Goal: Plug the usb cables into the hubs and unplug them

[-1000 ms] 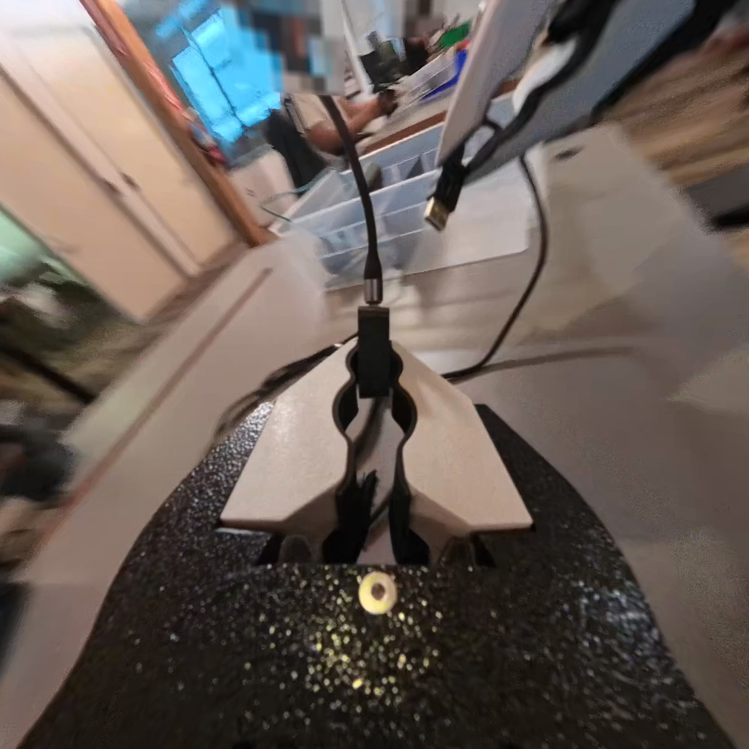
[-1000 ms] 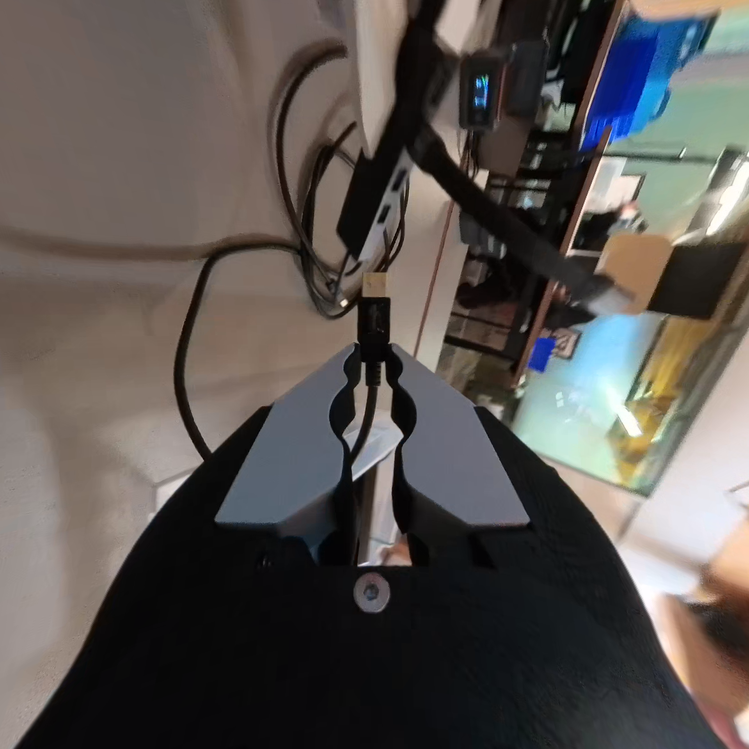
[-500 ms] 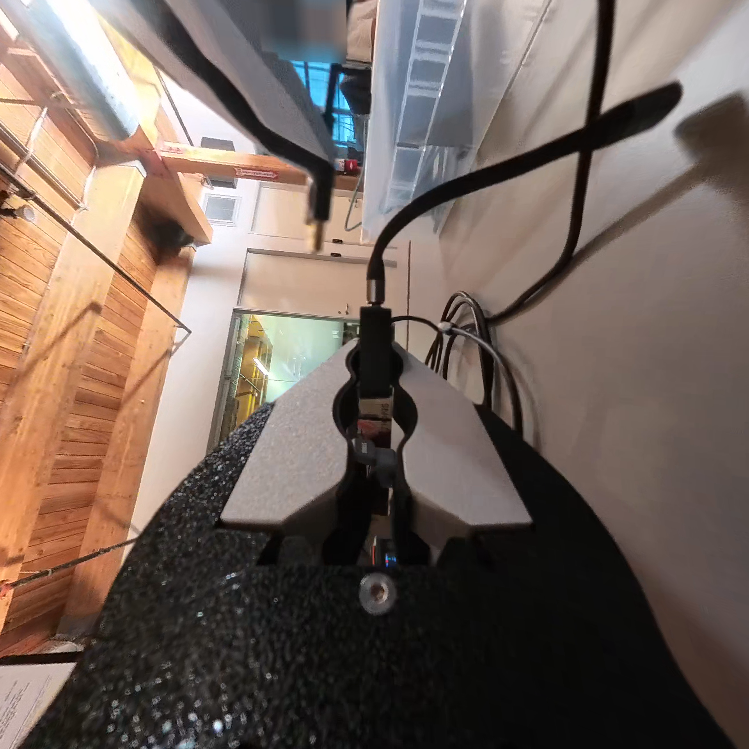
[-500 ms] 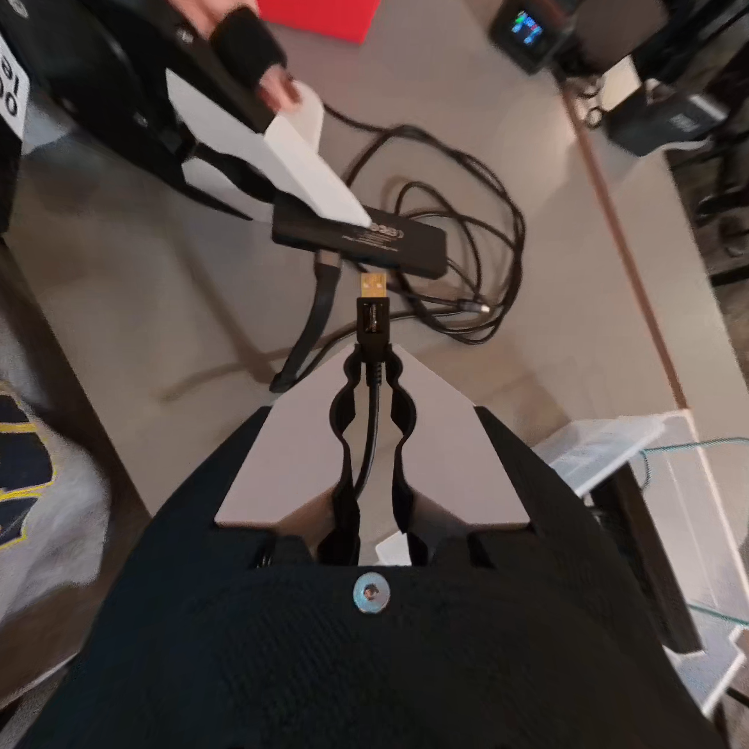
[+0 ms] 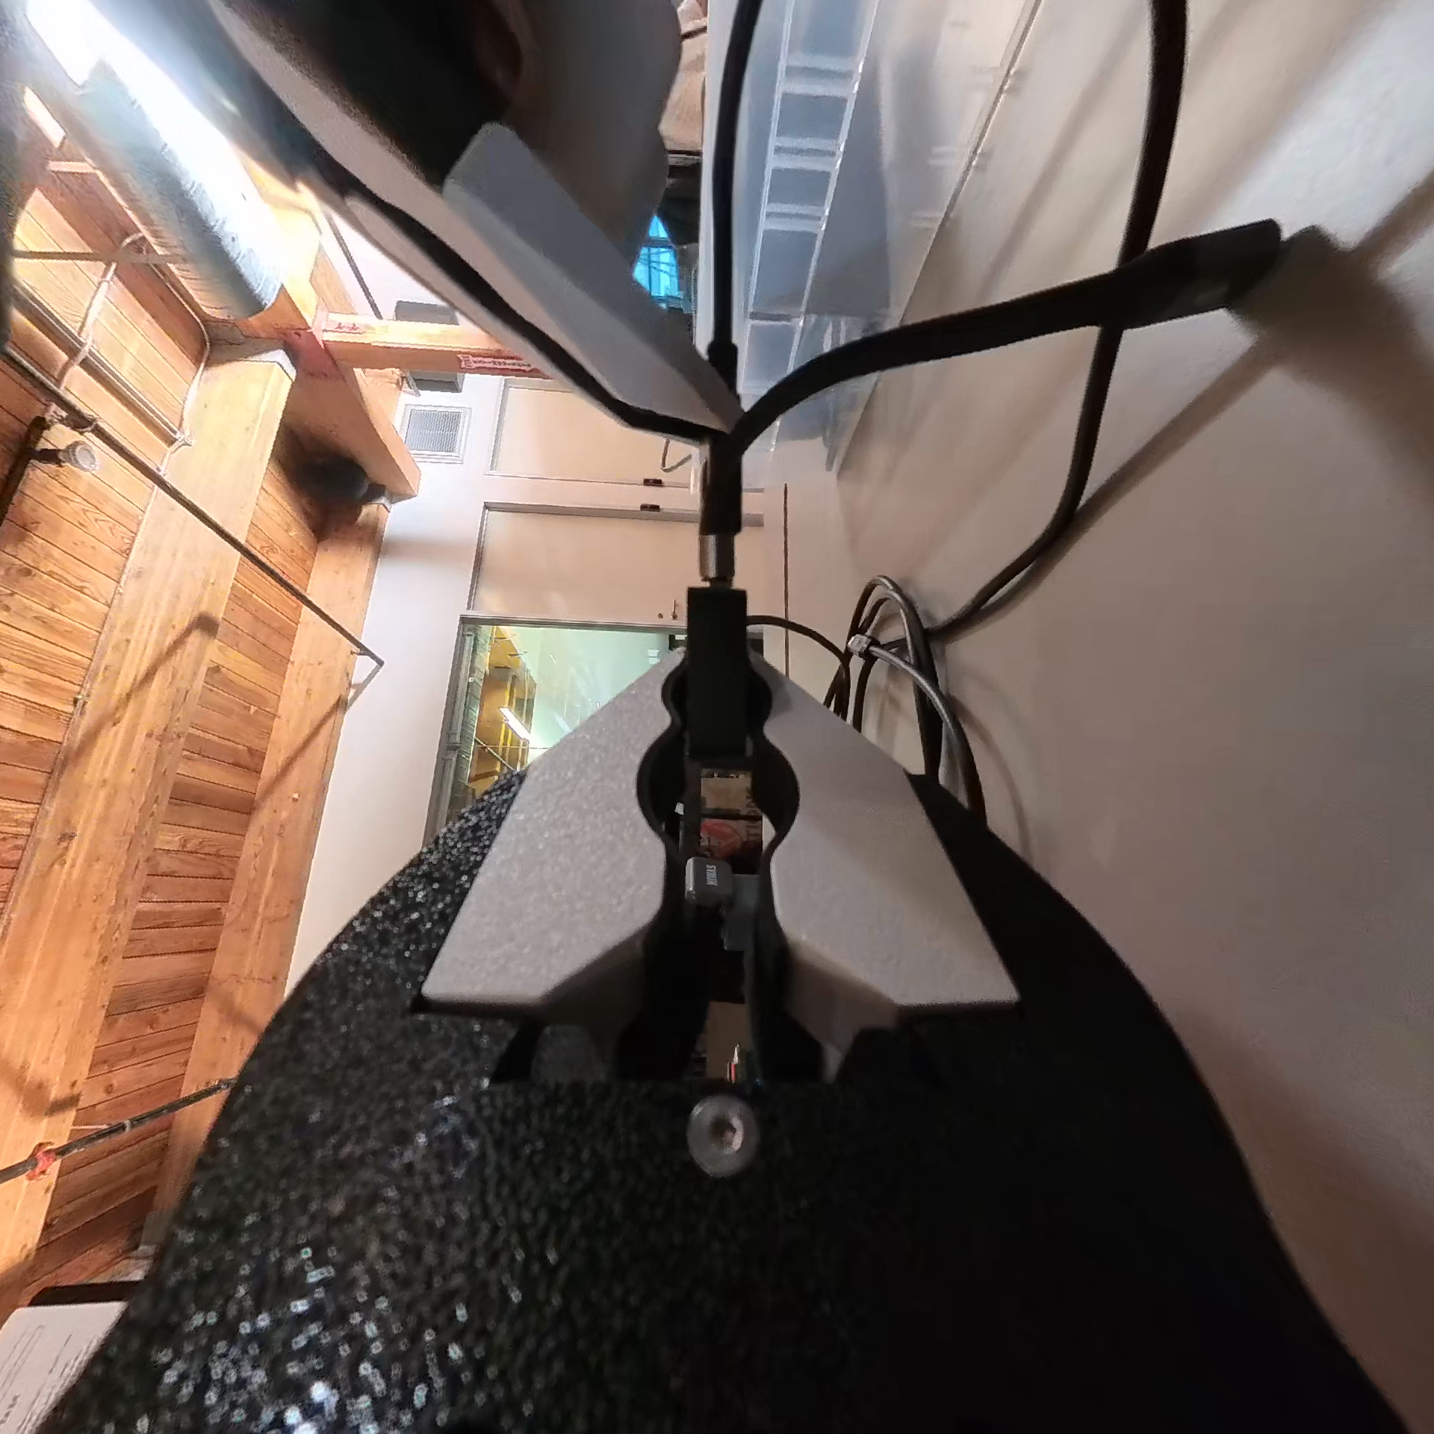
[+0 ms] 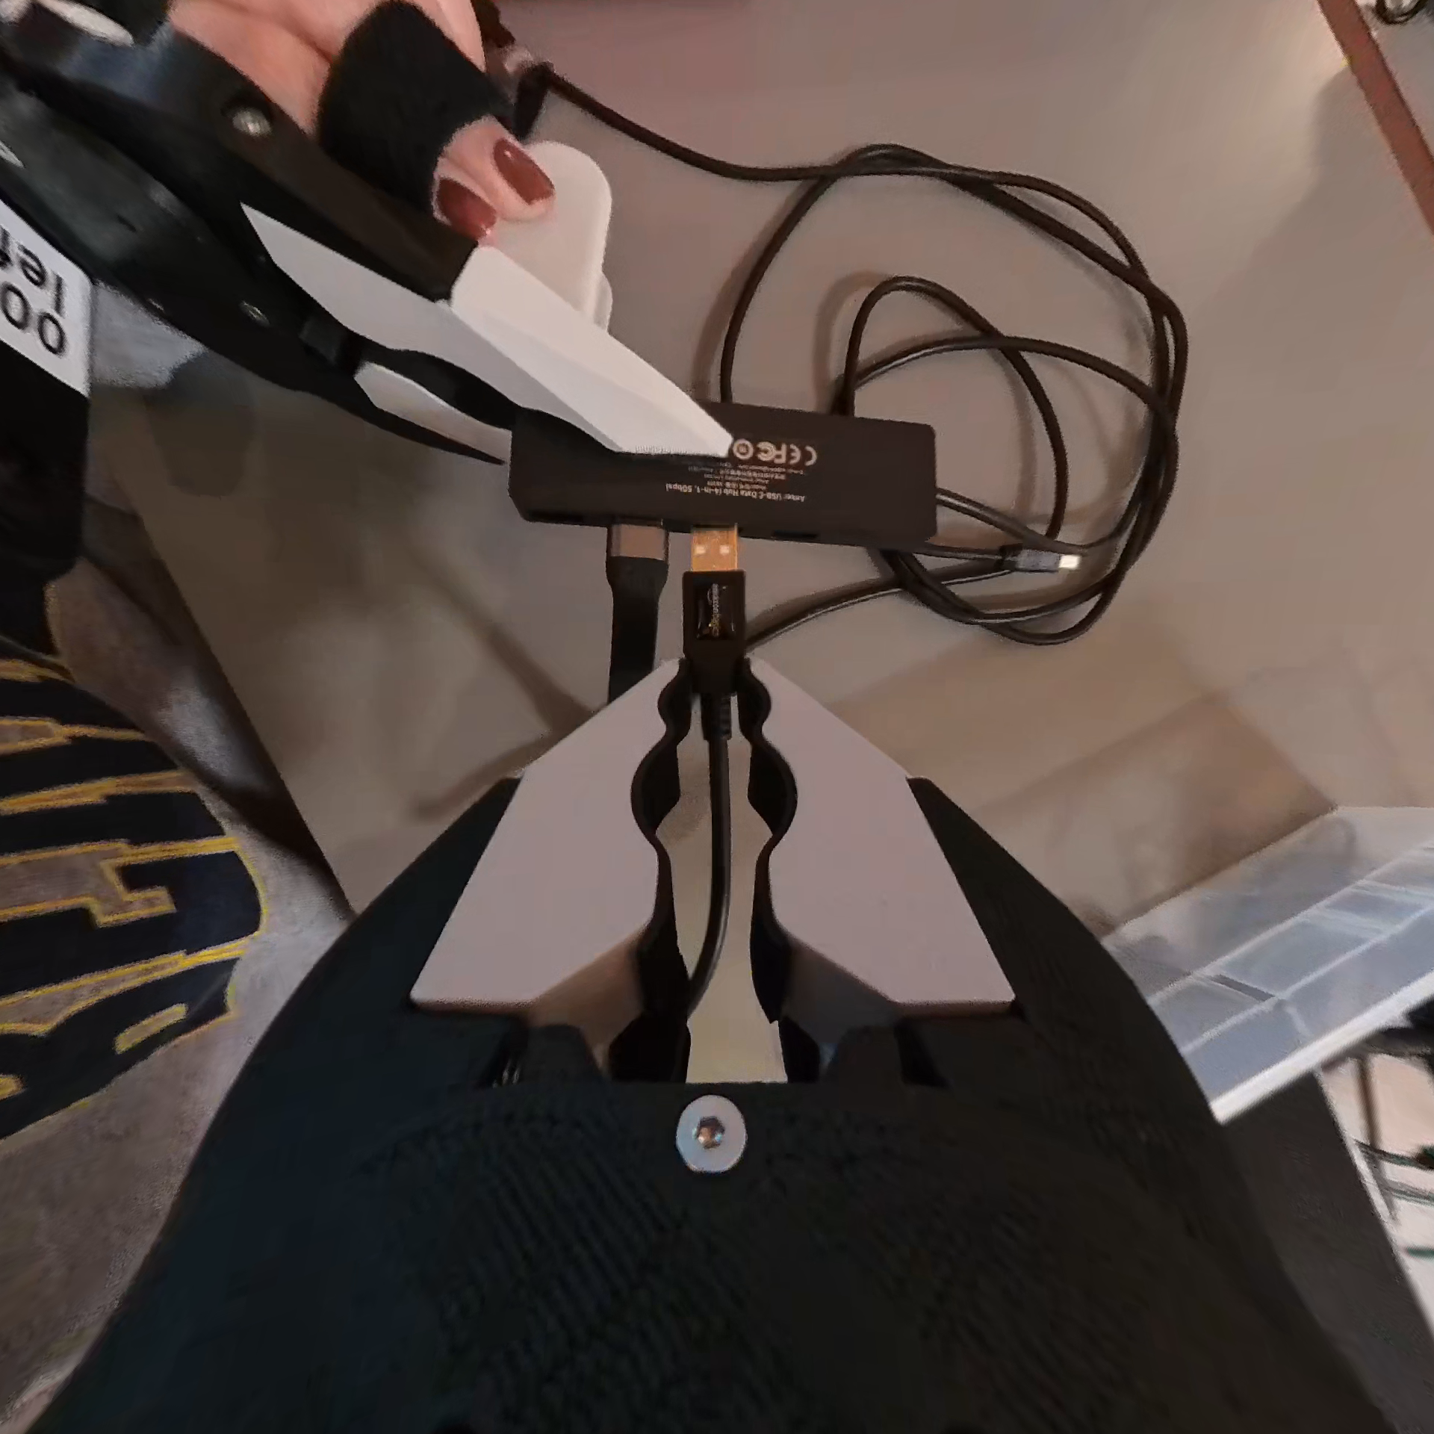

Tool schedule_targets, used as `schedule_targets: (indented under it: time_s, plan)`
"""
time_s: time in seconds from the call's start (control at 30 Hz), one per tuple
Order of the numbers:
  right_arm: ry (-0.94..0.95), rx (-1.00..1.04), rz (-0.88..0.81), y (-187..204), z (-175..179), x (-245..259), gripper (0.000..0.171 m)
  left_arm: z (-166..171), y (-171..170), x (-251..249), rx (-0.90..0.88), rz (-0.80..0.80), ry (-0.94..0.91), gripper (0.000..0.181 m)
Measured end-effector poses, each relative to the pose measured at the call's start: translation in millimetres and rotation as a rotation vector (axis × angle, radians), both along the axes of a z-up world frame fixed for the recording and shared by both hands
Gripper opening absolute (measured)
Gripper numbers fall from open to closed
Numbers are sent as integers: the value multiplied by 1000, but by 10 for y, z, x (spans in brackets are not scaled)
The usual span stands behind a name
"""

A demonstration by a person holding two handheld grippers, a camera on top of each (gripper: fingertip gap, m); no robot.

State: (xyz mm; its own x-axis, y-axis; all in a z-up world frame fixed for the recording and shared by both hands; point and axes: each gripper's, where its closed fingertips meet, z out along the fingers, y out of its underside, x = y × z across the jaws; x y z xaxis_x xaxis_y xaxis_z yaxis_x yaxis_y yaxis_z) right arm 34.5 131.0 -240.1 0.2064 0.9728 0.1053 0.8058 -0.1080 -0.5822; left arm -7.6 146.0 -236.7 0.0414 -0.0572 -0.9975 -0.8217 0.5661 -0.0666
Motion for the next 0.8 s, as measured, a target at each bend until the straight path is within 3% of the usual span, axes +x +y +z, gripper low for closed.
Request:
schedule_targets:
  time_s: [0.03,0.37,0.8]
  plan:
    - [15,-25,-6,-8,2,2,9,1,-2,3,-5,-3,-4,8]
    - [157,-265,-70,-47,0,12,10,-22,-39,47,0,-20,29,8]
    - [162,-241,-52,-62,-79,29,9,-161,-50,99,-138,-32,4,7]
